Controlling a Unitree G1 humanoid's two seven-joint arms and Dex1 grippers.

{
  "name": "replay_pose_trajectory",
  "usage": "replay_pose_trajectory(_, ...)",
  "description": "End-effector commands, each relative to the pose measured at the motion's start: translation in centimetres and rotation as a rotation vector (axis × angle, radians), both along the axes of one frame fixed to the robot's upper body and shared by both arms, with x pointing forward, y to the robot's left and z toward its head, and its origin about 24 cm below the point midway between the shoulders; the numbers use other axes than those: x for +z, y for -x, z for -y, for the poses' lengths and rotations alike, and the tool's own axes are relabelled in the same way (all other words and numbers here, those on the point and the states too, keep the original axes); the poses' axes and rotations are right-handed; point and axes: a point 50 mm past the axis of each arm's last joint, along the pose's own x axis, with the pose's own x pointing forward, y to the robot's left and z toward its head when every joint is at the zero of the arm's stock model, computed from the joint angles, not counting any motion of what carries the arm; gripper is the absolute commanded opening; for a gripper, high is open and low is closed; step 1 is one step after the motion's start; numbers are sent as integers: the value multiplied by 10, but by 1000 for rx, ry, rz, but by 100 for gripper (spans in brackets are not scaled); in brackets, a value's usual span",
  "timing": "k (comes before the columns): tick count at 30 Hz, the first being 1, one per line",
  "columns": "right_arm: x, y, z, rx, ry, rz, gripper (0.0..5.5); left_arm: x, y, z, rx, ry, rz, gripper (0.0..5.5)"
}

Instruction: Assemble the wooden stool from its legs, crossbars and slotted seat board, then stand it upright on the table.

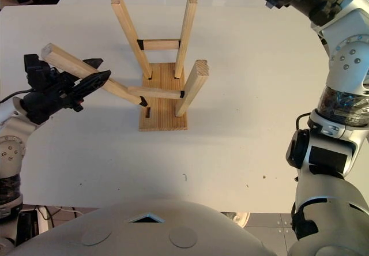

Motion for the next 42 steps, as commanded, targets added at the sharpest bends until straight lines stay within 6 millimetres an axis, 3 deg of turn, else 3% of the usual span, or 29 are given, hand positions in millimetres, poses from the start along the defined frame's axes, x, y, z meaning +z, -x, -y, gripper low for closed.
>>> replay_pose_trajectory(1, 6, -4, 0, 9, 5, 31, 302, -11, 1, 6, -13, -32, -23, 204)
replay_pose_trajectory(6, 6, -7, -1, 12, 6, 34, 302, -27, 6, 9, -38, -81, -79, 204)
replay_pose_trajectory(16, -7, -2, 2, -23, 12, 12, 302, -29, 31, 4, -133, -190, -156, 204)
replay_pose_trajectory(28, -13, 0, 1, -45, 13, 0, 302, -25, 30, 34, -260, -129, -141, 204)
replay_pose_trajectory(36, -16, 5, 1, -65, 5, 3, 302, -2, 15, 20, -242, -199, -57, 204)
replay_pose_trajectory(42, -22, 9, 1, -81, 4, -12, 302, -7, 19, 26, -286, -243, -68, 204)
